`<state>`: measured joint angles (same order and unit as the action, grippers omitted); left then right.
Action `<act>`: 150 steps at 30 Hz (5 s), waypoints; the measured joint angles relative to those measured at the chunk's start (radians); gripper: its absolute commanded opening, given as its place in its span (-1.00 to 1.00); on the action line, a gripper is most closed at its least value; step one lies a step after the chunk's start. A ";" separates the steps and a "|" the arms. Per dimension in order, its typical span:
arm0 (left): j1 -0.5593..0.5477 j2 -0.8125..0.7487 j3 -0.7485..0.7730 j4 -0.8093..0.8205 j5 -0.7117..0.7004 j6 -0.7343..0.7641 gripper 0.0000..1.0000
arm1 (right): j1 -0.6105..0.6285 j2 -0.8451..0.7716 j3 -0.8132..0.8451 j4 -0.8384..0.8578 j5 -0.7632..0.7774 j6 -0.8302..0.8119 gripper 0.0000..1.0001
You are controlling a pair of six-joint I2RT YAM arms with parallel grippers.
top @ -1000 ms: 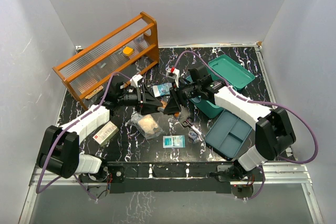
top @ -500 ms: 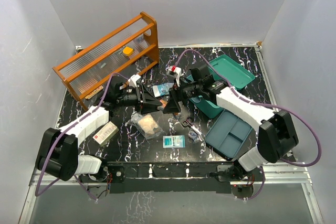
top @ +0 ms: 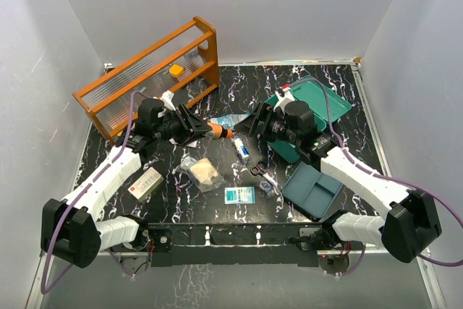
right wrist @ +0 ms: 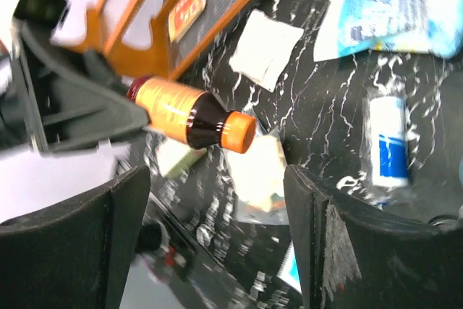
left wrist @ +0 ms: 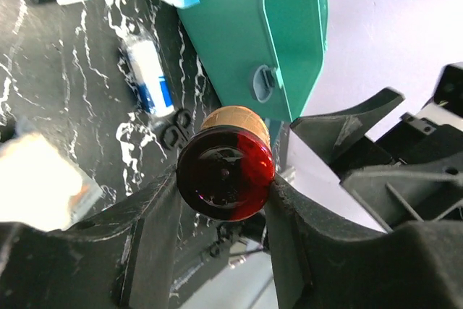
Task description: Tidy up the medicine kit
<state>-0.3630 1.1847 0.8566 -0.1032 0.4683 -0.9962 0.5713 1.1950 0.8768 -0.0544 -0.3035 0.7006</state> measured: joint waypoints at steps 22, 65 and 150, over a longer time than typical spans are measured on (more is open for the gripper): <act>-0.001 -0.043 -0.037 0.340 -0.018 0.367 -0.61 | 0.116 0.176 0.150 -0.014 0.226 1.033 0.42; -0.002 0.005 -0.250 0.784 -0.023 0.325 -0.60 | 0.132 0.297 0.209 0.018 0.205 1.194 0.25; -0.002 -0.142 -0.252 0.431 -0.143 0.479 0.86 | -0.362 0.164 0.160 -0.486 0.381 -0.031 -0.20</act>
<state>-0.3649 1.0424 0.6044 0.3283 0.3252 -0.5175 0.2092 1.3594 1.0370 -0.5407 0.0772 0.6701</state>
